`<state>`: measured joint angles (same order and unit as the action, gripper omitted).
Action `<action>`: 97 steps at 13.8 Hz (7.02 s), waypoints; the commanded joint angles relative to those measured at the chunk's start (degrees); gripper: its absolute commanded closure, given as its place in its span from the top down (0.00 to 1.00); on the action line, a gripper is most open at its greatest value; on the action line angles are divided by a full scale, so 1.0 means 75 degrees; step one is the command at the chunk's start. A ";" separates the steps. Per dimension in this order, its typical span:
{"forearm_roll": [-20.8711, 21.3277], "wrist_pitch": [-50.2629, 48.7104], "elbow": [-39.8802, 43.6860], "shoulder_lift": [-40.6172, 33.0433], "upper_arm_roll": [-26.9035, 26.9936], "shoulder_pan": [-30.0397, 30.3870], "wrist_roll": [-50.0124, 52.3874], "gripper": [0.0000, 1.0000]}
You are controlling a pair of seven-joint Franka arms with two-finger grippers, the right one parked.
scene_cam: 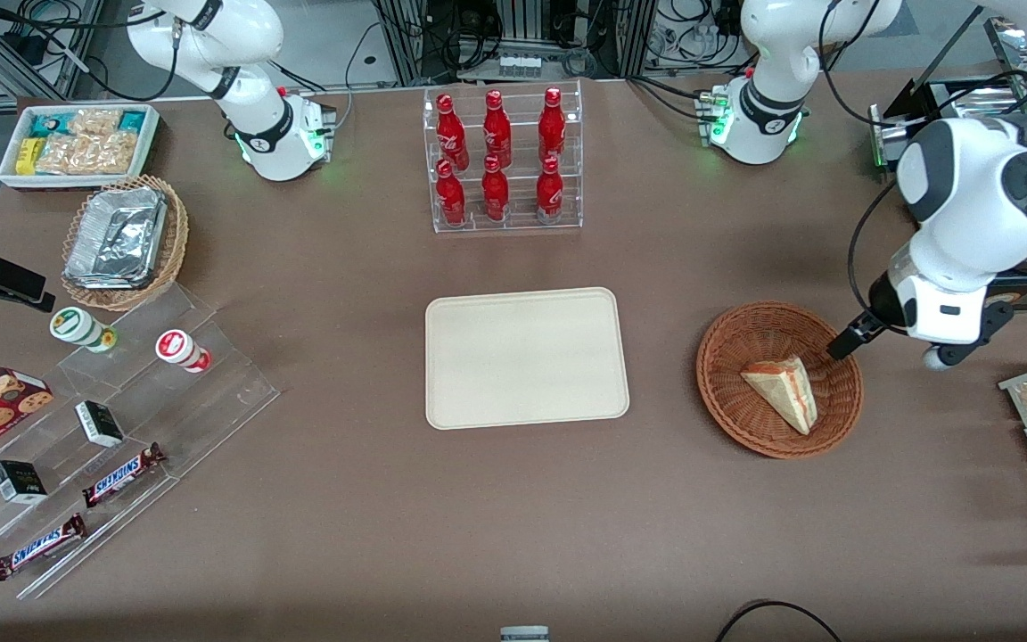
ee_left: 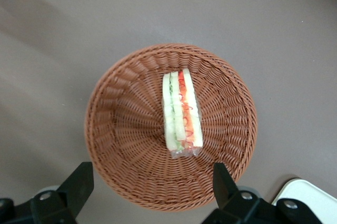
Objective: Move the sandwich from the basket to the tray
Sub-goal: 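Lower the open left gripper and close it on the wrapped sandwich, then lift the sandwich out of the basket and carry it over the tray, then lower the held sandwich onto the cream tray, then open the left gripper to release the sandwich and lift away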
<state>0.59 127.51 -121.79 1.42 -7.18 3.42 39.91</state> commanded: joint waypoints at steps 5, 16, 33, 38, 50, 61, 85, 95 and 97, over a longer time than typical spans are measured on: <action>0.0156 0.0834 -0.0542 0.0431 0.0009 -0.0280 0.0573 1.00; 0.0156 0.2497 -0.0530 0.1673 0.0020 -0.0292 0.0585 1.00; 0.0577 -0.1258 0.2066 0.1322 -0.0097 -0.0852 0.0304 0.00; 0.0566 -0.2118 0.3231 0.1662 -0.0097 -0.2574 0.0386 0.00; 0.0589 -0.1944 0.5223 0.4298 -0.0085 -0.5342 0.1089 0.00; 0.0976 -0.1242 0.5188 0.4873 -0.0085 -0.5695 0.1218 0.00; 0.1117 -0.1918 0.5188 0.3446 -0.0027 -0.5662 0.2295 1.00; 0.0520 -0.4049 0.5153 0.1372 -0.0027 -0.3307 0.1175 1.00; 0.0064 -0.4519 0.5153 0.0950 -0.0027 -0.2593 0.0134 1.00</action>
<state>4.21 96.28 -81.34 12.82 -6.86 -20.75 47.40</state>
